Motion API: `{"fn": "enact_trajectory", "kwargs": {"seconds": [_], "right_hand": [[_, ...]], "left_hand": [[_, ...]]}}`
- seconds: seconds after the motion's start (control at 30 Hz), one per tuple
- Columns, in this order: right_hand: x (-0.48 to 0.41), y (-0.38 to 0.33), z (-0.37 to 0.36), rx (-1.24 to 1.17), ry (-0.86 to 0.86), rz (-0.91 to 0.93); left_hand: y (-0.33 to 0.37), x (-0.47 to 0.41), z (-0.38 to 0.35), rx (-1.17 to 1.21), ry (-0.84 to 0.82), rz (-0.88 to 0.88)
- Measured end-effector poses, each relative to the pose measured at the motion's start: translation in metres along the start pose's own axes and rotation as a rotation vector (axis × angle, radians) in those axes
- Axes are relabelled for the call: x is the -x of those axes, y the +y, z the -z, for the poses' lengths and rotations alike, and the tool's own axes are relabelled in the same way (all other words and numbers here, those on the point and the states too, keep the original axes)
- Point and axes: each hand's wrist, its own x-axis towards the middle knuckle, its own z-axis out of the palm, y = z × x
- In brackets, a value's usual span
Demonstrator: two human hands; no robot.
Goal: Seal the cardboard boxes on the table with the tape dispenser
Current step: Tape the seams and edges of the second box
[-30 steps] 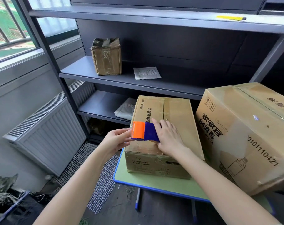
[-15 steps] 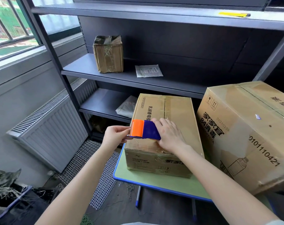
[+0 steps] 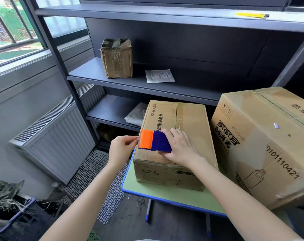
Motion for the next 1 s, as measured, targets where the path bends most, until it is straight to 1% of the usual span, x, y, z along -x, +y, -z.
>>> {"fn": "enact_trajectory", "kwargs": {"seconds": [0.1,0.27,0.37,0.5,0.57,0.67,0.87,1.0], "right_hand": [[0.003,0.000,-0.002,0.031,-0.018,0.011],[0.003,-0.003,-0.008,0.166,0.017,-0.020],[0.003,-0.003,-0.015,0.163,0.156,0.006],[0.007,-0.001,-0.017,0.175,0.212,0.120],[0.007,-0.001,-0.016,0.194,0.211,0.141],[0.005,-0.004,-0.015,0.210,0.202,0.124],[0.004,-0.006,-0.016,0.200,0.217,0.125],[0.001,-0.007,-0.015,0.185,0.246,0.116]], "left_hand": [[0.000,0.000,0.002,0.085,-0.065,0.041],[0.000,0.000,0.001,0.278,-0.109,0.227],[-0.002,0.000,-0.001,0.330,-0.139,0.316],[-0.004,0.001,-0.002,0.405,-0.162,0.364],[-0.005,0.001,-0.002,0.410,-0.150,0.371],[-0.005,0.001,-0.003,0.388,-0.114,0.369],[-0.001,0.001,-0.003,0.356,-0.046,0.294],[-0.002,-0.002,0.000,0.333,-0.066,0.271]]}}
